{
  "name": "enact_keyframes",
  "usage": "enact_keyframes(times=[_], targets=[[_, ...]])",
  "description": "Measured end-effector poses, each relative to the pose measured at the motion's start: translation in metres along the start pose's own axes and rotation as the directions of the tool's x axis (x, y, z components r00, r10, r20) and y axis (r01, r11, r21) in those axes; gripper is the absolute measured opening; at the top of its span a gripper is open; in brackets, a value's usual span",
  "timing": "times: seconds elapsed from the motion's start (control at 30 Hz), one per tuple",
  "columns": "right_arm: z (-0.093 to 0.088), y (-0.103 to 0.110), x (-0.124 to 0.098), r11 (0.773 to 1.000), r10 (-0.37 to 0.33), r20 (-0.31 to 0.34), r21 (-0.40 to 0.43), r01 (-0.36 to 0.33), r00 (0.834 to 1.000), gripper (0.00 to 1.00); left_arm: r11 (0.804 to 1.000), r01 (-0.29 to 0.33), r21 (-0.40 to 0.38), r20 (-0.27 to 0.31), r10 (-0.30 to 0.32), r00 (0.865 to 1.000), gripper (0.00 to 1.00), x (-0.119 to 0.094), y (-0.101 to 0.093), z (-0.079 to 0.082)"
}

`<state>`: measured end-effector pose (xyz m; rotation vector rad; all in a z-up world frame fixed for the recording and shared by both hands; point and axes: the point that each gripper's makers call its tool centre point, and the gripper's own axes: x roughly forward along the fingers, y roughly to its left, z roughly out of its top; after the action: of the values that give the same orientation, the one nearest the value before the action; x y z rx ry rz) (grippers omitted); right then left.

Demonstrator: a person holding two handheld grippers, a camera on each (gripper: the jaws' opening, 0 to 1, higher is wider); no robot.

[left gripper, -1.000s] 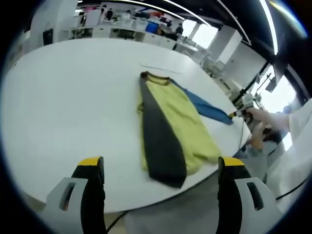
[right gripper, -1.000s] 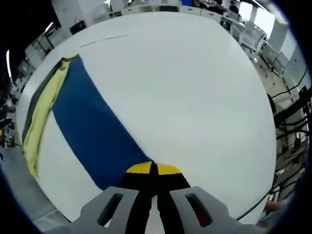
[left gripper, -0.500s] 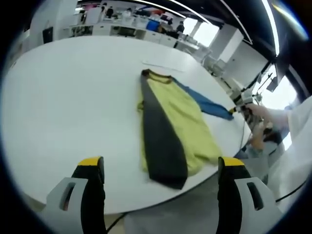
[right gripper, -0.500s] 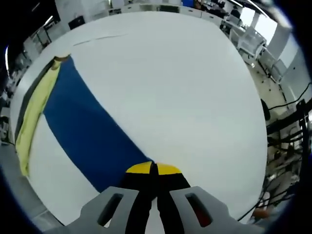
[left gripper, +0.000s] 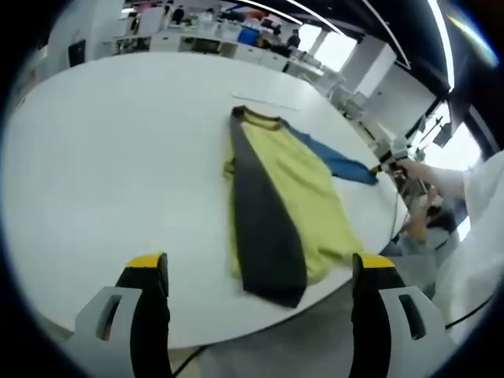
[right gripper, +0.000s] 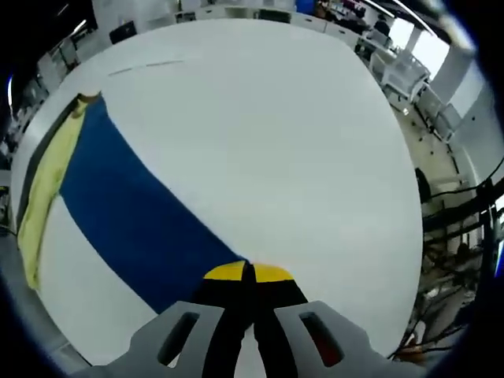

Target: Fold the garment on the visible template until the final outline fits inside the template.

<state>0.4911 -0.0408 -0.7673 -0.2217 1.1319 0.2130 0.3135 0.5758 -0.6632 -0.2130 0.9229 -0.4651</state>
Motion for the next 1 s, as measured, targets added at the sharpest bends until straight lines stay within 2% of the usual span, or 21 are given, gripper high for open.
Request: enact_keyframes(times=[0.2,0.33,0.57,0.63,0.73,0.9,1.0], targets=[[0.01,-0.012,0.006,1.0,-0.016,0.014,-0.018,0.017,1.0,0.02,1.0,0.005,0.001,-0.008,-0.005,1.0,0.94,0.005,-0.001,0.001],[0.01,-0.013,0.006,0.999,-0.01,0.035,-0.033,0.011,0.999,0.04,1.0,0.008,0.002,-0.014,-0.008,1.0,0.94,0.007,-0.002,0.001],[0.006,-0.02,0.001,0.997,-0.027,0.036,-0.066,0.029,0.999,0.07,1.0,0.009,0.004,-0.022,-0.009,1.0,0.94,0.01,-0.001,0.0],[0.006,-0.016,-0.005,0.999,-0.017,0.067,-0.033,0.02,0.998,0.07,1.0,0.011,0.003,-0.02,-0.011,1.0,0.94,0.01,-0.002,0.001],[0.002,-0.008,-0.014,0.998,0.028,0.131,0.049,-0.035,0.991,0.07,1.0,0.012,0.005,-0.019,-0.012,1.0,0.94,0.01,-0.003,0.002],[-0.025,0.005,-0.022,0.975,0.11,0.196,0.168,-0.144,0.974,0.11,1.0,0.009,0.002,-0.016,-0.009,1.0,0.94,0.009,-0.001,0.002],[-0.04,0.007,-0.024,0.968,0.126,0.209,0.188,-0.166,0.97,0.13,1.0,0.01,0.004,-0.018,-0.01,1.0,0.94,0.009,-0.002,0.002]])
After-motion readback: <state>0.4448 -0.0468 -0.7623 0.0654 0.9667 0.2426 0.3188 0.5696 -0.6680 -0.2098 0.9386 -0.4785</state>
